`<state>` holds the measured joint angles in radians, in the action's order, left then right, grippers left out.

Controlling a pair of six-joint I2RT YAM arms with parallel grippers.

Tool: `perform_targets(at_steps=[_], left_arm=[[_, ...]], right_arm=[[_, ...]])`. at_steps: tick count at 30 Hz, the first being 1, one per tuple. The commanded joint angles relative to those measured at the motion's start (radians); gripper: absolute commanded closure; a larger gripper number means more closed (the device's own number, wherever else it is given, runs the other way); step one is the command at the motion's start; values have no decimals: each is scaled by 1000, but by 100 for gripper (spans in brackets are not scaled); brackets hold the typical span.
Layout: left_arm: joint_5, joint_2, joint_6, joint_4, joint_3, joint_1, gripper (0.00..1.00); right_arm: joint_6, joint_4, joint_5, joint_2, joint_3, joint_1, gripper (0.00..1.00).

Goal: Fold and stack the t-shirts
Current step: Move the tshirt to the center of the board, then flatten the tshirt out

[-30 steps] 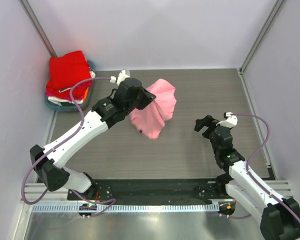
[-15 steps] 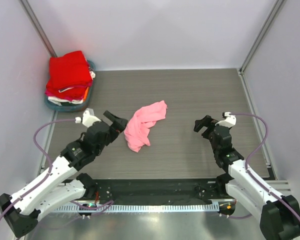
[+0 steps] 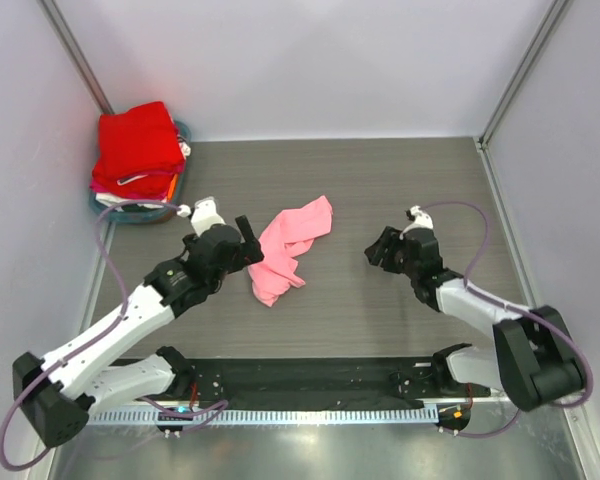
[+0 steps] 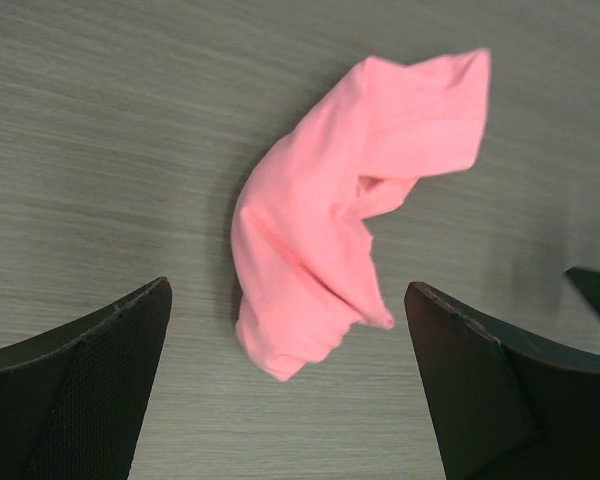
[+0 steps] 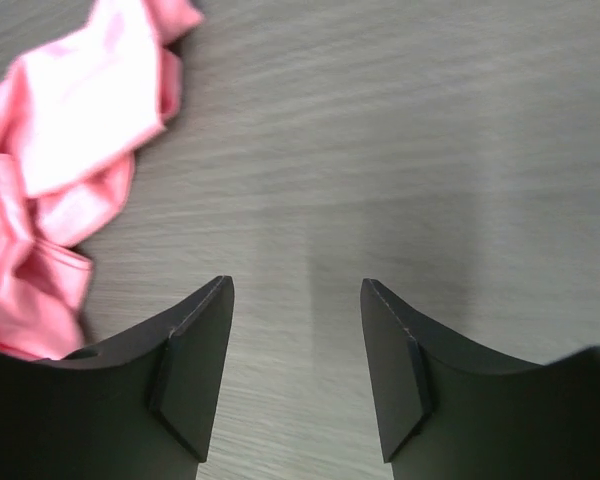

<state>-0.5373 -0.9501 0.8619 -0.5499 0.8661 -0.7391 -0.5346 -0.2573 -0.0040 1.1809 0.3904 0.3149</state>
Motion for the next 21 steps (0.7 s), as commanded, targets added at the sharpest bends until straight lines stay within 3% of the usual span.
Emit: perform_targets(at_steps=[1,10,15,21], left_arm=[[14,-68,-86,17,-2,3,0],[43,-102,-133,22,30,3,0],[89,-75,-142,-30,48,3,0],[48,-46,-156,-97,67,4,0]], right_arm=[[-25,-45,-131,121,135,9,41],[-48,52,-165,496,548,46,44],[-31,69,-188,679,685,50,48],[-27,75,-225,790,800,53,53]])
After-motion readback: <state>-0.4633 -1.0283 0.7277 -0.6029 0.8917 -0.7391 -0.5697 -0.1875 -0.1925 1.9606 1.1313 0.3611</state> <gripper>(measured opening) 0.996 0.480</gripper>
